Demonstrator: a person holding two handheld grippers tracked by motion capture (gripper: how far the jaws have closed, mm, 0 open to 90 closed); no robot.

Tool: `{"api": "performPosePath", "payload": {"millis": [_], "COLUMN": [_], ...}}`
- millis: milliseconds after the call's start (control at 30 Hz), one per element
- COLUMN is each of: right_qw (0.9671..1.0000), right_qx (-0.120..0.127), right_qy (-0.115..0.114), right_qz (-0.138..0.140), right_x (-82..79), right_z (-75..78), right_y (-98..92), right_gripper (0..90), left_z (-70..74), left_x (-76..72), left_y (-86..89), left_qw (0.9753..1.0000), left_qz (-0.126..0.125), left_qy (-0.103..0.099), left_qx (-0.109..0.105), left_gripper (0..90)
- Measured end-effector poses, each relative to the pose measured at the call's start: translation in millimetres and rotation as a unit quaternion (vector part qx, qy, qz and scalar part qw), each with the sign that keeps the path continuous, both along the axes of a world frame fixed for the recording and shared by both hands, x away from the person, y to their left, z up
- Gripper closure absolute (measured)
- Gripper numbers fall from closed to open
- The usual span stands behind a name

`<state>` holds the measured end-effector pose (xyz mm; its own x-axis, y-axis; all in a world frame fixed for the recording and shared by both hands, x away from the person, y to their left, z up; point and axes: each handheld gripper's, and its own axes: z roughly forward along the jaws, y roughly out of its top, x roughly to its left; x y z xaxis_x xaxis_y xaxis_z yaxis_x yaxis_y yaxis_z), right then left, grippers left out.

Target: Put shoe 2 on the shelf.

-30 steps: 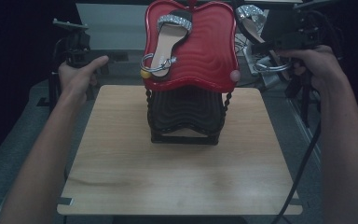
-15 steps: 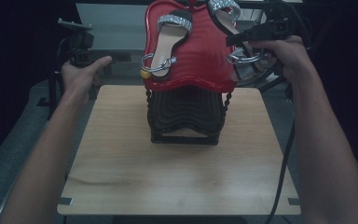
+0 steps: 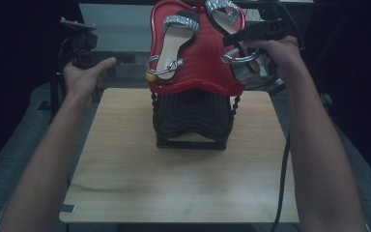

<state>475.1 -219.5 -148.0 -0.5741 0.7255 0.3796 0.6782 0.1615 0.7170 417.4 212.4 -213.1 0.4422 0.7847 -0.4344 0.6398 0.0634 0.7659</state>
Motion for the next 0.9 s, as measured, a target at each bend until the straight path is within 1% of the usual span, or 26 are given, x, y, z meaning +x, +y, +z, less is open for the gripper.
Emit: {"api": "performPosePath", "payload": {"millis": [167, 300, 433, 533, 667, 700, 733, 767, 800, 867, 900], "right_qw": [1.0000, 0.9998, 0.9986, 0.9958, 0.9918, 0.9893, 0.9878, 0.9867, 0.9848, 0.9837, 0.9837], "right_qx": [-0.002, -0.004, -0.017, -0.037, -0.066, -0.082, -0.093, -0.099, -0.103, -0.105, -0.104], "right_qy": [0.001, 0.005, 0.003, -0.003, -0.001, -0.004, -0.010, -0.013, -0.027, -0.037, -0.042], "right_qz": [-0.003, -0.019, -0.051, -0.083, -0.109, -0.121, -0.125, -0.128, -0.137, -0.141, -0.141], "right_x": [5.5, 10.8, 13.7, 14.9, 17.5, 18.4, 18.6, 18.6, 17.8, 16.8, 16.2], "right_z": [-4.9, -12.4, -18.2, -21.2, -25.2, -27.3, -28.8, -29.9, -31.3, -31.4, -30.9], "right_y": [6.5, 11.8, 19.3, 25.4, 31.6, 34.4, 36.3, 37.7, 40.3, 42.4, 42.7], "right_gripper": [43.1, 43.0, 42.2, 40.6, 39.1, 38.1, 37.6, 36.0, 33.2, 31.6, 29.5], "left_z": [-1.3, -1.3, -2.3, -2.9, -3.9, -4.0, -4.1, -4.3, -4.5, -4.9, -5.2], "left_x": [0.6, 0.3, -0.2, -0.4, -0.2, -0.3, -0.3, -0.2, -0.2, -0.1, 0.1], "left_y": [0.4, 0.5, 1.0, 2.0, 3.2, 3.4, 3.7, 4.3, 4.6, 5.3, 5.8], "left_qw": [1.0000, 1.0000, 1.0000, 1.0000, 1.0000, 1.0000, 1.0000, 1.0000, 1.0000, 1.0000, 1.0000], "left_qz": [0.001, 0.003, 0.004, 0.004, 0.005, 0.006, 0.006, 0.006, 0.006, 0.006, 0.006], "left_qy": [0.001, 0.001, 0.001, 0.002, 0.003, 0.003, 0.002, 0.002, 0.002, 0.002, 0.001], "left_qx": [0.002, 0.002, 0.001, 0.002, 0.000, 0.000, 0.001, 0.001, 0.001, 0.001, 0.002], "left_gripper": [29.6, 29.7, 29.8, 29.7, 29.7, 29.7, 29.7, 29.7, 29.7, 29.7, 29.7]}}
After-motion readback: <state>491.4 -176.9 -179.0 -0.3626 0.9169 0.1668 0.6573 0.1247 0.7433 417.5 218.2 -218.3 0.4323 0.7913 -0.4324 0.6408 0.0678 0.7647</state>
